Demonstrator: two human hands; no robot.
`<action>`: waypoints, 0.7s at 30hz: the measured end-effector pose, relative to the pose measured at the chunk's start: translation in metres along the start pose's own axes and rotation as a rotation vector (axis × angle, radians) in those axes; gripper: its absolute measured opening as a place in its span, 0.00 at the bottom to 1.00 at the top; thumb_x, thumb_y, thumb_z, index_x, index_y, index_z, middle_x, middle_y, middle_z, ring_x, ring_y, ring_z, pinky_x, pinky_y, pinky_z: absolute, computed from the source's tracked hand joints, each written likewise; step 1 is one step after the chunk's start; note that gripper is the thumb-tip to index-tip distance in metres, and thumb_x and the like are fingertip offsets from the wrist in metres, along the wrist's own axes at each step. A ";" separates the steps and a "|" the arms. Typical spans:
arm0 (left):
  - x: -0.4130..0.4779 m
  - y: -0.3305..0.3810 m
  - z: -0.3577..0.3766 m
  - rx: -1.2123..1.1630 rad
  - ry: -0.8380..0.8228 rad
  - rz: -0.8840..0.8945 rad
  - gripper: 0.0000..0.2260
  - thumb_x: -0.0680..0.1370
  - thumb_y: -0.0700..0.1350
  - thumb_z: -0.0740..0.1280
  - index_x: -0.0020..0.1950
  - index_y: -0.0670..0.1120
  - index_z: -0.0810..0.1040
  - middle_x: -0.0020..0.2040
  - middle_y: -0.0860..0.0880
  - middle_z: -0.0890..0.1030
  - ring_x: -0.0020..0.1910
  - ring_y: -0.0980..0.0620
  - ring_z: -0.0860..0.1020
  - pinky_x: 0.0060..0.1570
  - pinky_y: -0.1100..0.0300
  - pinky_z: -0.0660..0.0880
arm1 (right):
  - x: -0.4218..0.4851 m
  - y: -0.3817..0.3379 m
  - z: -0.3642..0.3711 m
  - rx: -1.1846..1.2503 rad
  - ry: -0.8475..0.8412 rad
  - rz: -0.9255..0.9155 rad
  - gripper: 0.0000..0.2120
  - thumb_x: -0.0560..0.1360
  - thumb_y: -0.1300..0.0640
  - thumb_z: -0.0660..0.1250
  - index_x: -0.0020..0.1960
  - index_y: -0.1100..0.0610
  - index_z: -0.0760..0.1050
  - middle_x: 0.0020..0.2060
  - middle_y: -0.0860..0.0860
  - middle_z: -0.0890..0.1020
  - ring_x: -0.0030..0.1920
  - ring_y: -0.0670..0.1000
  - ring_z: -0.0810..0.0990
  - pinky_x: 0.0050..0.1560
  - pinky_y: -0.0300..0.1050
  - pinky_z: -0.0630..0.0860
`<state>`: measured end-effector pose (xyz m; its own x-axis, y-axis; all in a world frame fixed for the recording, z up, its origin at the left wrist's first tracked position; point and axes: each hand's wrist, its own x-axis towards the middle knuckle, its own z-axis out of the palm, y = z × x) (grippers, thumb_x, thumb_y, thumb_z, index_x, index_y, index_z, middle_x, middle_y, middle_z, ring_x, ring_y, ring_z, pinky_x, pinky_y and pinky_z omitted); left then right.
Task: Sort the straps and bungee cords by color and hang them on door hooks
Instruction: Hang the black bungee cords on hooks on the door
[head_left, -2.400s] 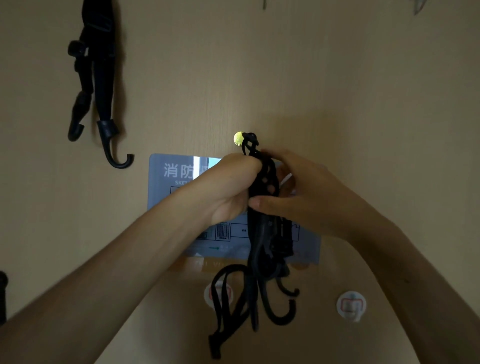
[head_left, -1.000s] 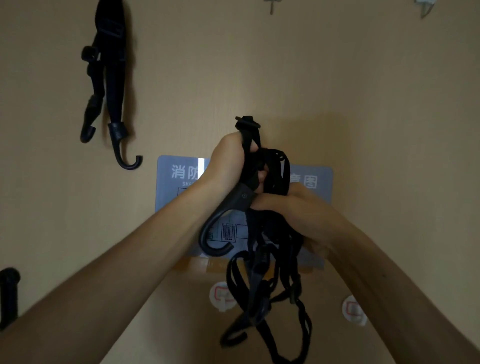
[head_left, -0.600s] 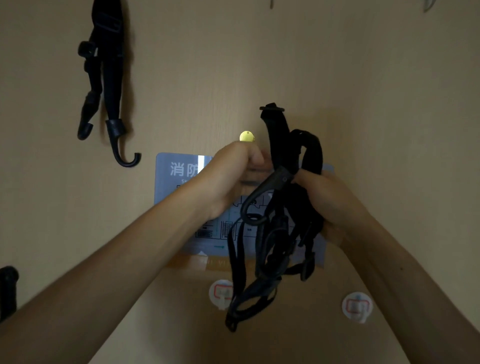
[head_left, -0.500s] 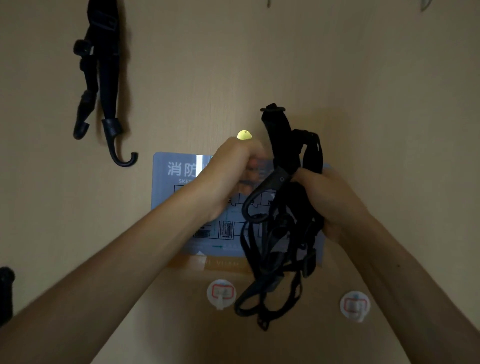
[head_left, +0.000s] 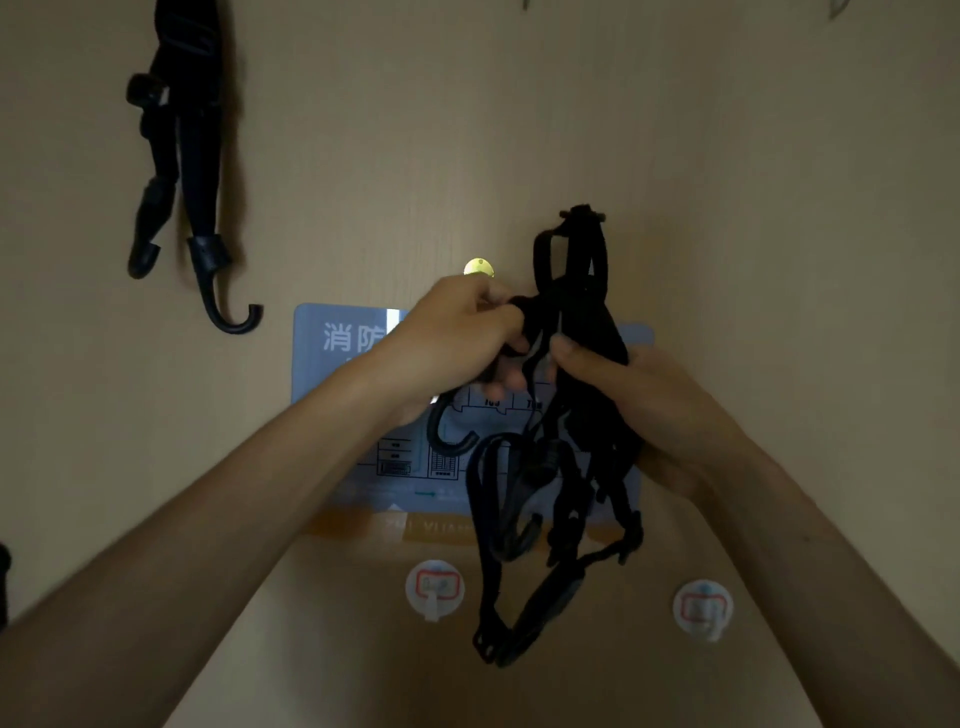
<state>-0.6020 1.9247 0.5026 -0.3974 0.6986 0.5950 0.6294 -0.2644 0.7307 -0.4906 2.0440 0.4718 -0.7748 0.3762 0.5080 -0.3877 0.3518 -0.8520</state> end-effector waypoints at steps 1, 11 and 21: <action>0.001 0.000 -0.002 -0.023 0.038 0.000 0.08 0.77 0.34 0.58 0.41 0.41 0.74 0.34 0.45 0.76 0.25 0.53 0.73 0.22 0.63 0.70 | -0.001 0.000 -0.001 0.020 0.001 -0.003 0.18 0.72 0.50 0.67 0.51 0.65 0.78 0.45 0.57 0.83 0.49 0.56 0.83 0.50 0.47 0.79; 0.006 -0.002 -0.011 -0.061 0.028 -0.124 0.09 0.70 0.37 0.55 0.31 0.45 0.62 0.27 0.49 0.63 0.21 0.52 0.59 0.23 0.65 0.55 | -0.001 0.001 -0.006 -0.031 0.094 0.036 0.19 0.75 0.46 0.65 0.49 0.61 0.81 0.47 0.56 0.85 0.52 0.56 0.83 0.56 0.50 0.79; 0.000 -0.006 -0.015 -0.359 -0.433 -0.160 0.20 0.76 0.56 0.60 0.51 0.39 0.77 0.36 0.45 0.80 0.38 0.44 0.80 0.33 0.57 0.76 | -0.004 -0.004 -0.004 0.102 0.107 -0.062 0.12 0.79 0.54 0.61 0.50 0.60 0.80 0.41 0.54 0.85 0.43 0.52 0.84 0.39 0.41 0.80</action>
<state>-0.6161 1.9166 0.5033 -0.1122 0.9366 0.3318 0.2882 -0.2889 0.9130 -0.4839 2.0448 0.4736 -0.6924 0.4479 0.5657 -0.4855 0.2907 -0.8245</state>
